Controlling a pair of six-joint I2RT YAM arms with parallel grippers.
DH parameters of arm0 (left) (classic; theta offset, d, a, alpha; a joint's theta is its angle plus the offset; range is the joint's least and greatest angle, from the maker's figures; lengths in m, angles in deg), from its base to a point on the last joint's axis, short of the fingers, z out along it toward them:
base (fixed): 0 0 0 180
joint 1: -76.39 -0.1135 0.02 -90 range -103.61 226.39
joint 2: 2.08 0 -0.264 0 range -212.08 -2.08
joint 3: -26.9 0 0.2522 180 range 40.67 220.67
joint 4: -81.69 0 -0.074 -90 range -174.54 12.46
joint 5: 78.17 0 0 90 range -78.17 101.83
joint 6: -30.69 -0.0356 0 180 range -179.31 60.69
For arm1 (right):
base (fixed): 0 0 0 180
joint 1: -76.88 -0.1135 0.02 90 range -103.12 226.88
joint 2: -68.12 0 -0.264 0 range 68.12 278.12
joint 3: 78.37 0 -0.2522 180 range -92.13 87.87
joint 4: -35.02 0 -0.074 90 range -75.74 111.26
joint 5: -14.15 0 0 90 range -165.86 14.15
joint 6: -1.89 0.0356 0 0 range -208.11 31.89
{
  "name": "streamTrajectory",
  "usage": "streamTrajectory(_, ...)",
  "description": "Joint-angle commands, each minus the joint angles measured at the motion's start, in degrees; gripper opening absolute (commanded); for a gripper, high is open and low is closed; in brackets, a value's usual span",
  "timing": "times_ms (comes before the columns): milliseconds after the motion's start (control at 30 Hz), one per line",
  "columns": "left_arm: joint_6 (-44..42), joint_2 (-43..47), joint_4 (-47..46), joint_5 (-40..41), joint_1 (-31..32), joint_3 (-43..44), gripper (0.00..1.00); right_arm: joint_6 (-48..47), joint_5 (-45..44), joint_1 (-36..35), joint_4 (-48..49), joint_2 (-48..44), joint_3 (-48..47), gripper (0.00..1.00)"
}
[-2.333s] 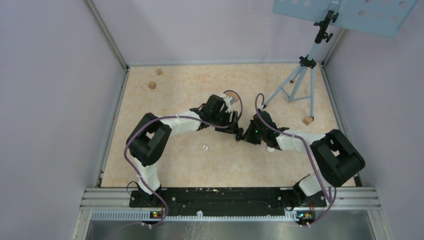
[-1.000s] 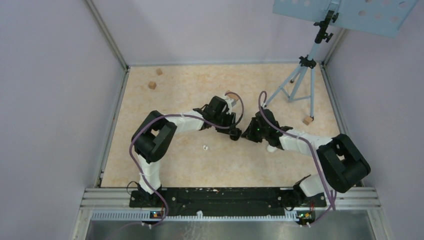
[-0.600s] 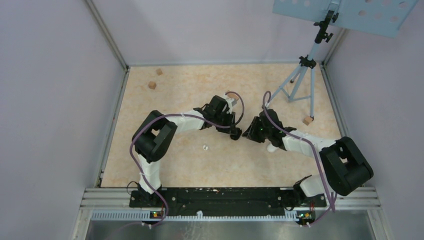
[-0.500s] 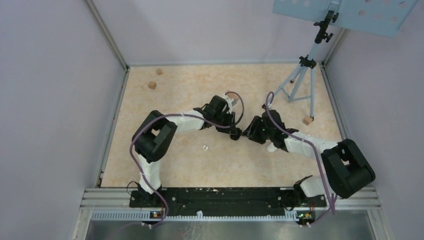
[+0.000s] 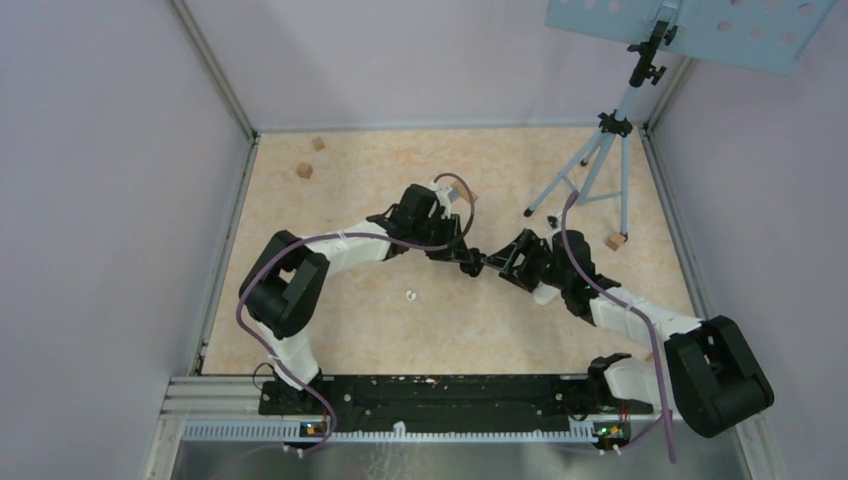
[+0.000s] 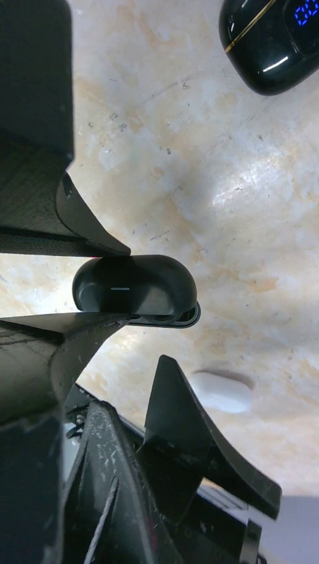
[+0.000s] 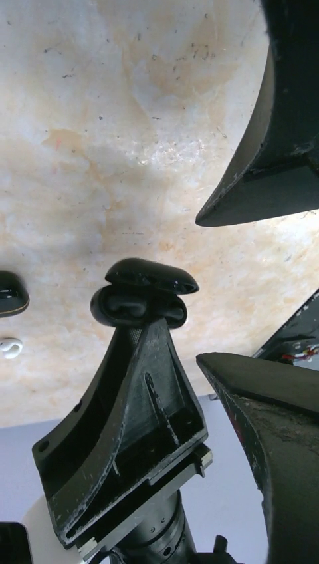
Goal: Insert the wireless bluetooth earbuds into the charging case
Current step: Pick up the charging case with earbuds from the center of the board.
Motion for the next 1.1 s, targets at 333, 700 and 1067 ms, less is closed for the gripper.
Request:
streamTrajectory(333,13.81,8.89,-20.34,-18.11,-4.79,-8.57,0.02,6.48,8.05,1.70,22.90,-4.23,5.99,0.63)
streamTrajectory(700,28.51,11.33,-37.48,-28.57,-9.51,-13.80,0.02,11.82,14.73,1.90,48.21,-3.15,10.31,0.71)
streamTrajectory(1067,39.92,13.03,-46.53,-32.76,-9.99,-14.53,0.02,19.46,19.02,1.96,71.03,7.42,8.04,0.75)
